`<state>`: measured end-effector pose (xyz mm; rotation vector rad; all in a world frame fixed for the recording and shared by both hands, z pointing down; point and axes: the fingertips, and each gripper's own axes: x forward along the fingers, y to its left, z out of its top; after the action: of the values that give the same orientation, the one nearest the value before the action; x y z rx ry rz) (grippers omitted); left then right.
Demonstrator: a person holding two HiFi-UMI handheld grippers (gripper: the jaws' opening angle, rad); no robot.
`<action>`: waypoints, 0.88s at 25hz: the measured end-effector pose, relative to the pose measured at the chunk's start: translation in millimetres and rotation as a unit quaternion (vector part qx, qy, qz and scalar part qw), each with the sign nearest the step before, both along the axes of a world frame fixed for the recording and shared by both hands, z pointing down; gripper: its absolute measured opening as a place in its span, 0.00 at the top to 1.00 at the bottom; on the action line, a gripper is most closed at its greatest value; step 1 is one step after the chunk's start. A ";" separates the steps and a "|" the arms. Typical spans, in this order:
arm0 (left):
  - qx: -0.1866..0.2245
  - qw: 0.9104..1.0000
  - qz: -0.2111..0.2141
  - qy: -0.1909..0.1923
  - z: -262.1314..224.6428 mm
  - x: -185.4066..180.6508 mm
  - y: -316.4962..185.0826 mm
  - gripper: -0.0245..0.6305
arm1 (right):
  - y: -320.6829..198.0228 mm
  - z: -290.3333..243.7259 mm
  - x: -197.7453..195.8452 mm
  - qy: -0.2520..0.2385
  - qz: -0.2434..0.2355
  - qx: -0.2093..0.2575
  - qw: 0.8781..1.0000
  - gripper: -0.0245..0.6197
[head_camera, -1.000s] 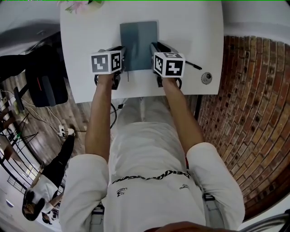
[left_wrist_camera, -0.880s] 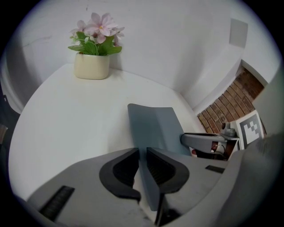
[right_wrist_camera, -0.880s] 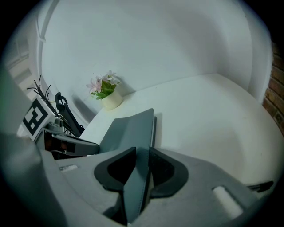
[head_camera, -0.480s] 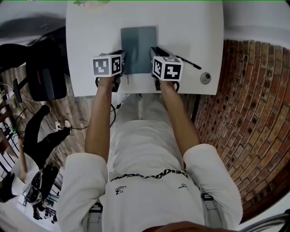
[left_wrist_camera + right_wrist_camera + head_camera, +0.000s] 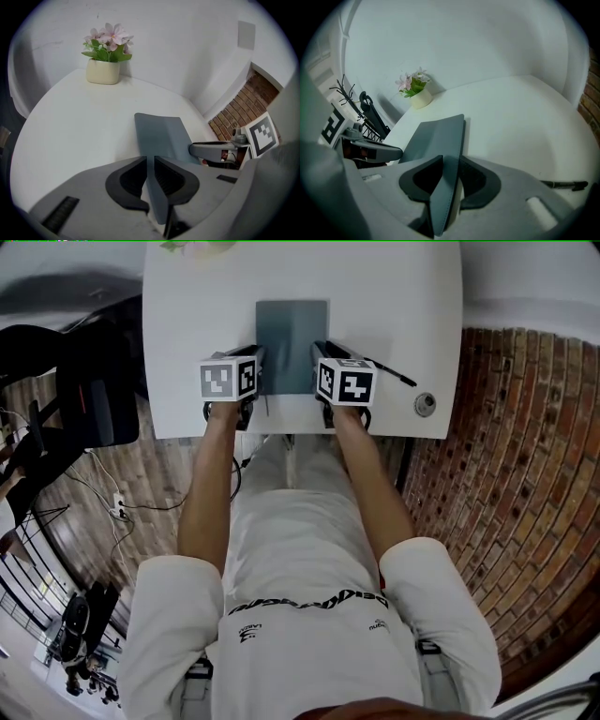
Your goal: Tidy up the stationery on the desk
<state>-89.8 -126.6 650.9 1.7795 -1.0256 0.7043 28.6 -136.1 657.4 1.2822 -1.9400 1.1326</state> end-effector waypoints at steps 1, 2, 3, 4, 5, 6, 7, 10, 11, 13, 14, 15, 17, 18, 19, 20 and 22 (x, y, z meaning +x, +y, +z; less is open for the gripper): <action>0.001 1.000 0.000 0.000 -0.3 0.1 -0.6 0.89 | 0.1 0.3 0.0 0.002 -0.001 -0.001 1.000 0.81; 0.001 1.000 0.000 0.001 -0.8 0.1 -1.1 0.89 | 0.2 0.6 0.4 0.004 -0.003 -0.002 1.000 0.80; 0.002 1.000 -0.002 0.002 -1.9 0.0 -1.8 0.89 | 0.0 0.3 1.4 0.006 -0.003 0.000 1.000 0.77; 0.004 1.000 -0.004 0.002 -3.9 -0.6 -2.7 0.89 | -0.6 -1.0 3.1 0.006 -0.002 0.004 1.000 0.76; 0.007 1.000 -0.007 0.002 -6.6 -1.6 -3.7 0.89 | -1.6 -3.5 5.3 0.006 0.001 0.009 1.000 0.75; 0.012 1.000 -0.009 0.001 -10.2 -2.6 -4.8 0.89 | -2.8 -7.0 7.7 0.005 0.003 0.016 1.000 0.75; 0.018 1.000 -0.011 0.001 -14.4 -3.3 -5.7 0.89 | -3.9 -11.3 10.0 0.004 0.005 0.024 1.000 0.75; 0.047 0.999 -0.015 -0.001 -30.2 -4.5 -7.1 0.91 | -6.4 -27.8 14.8 0.007 -0.001 0.051 0.999 0.75; 0.057 0.998 -0.015 -0.004 -35.9 -4.4 -7.0 0.91 | -7.3 -34.2 16.3 0.009 -0.003 0.062 0.998 0.75; 0.077 0.997 -0.015 -0.006 -46.4 -2.3 -6.2 0.92 | -9.1 -47.5 20.1 0.006 -0.003 0.082 0.997 0.76; 0.085 0.996 -0.018 -0.005 -51.7 -1.0 -5.5 0.93 | -9.9 -54.6 22.7 0.004 -0.003 0.091 0.996 0.77; 0.093 0.995 -0.023 -0.002 -57.7 0.5 -4.8 0.95 | -10.4 -62.1 25.8 0.001 -0.003 0.101 0.995 0.78; 0.113 0.993 -0.032 0.004 -71.7 4.1 -2.7 0.96 | -10.1 -77.6 33.0 -0.008 -0.006 0.117 0.993 0.83; 0.128 0.991 -0.033 0.005 -79.5 6.2 -1.0 0.96 | -9.3 -85.1 36.9 -0.014 -0.007 0.124 0.992 0.86; 0.144 0.989 -0.033 0.005 -88.1 8.5 1.1 0.96 | -8.6 -92.5 41.1 -0.020 -0.007 0.130 0.991 0.90; 0.161 0.986 -0.033 0.007 -97.3 11.3 3.4 0.96 | -7.9 -99.5 46.3 -0.023 -0.006 0.137 0.990 0.92; 0.197 0.980 -0.036 0.014 -116.6 17.9 8.6 0.96 | -5.8 -111.4 59.4 -0.019 -0.002 0.152 0.988 0.94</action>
<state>-71.8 -118.0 534.3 2.0688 -1.2694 0.4483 88.0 -142.0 546.0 1.4171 -2.2067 0.8884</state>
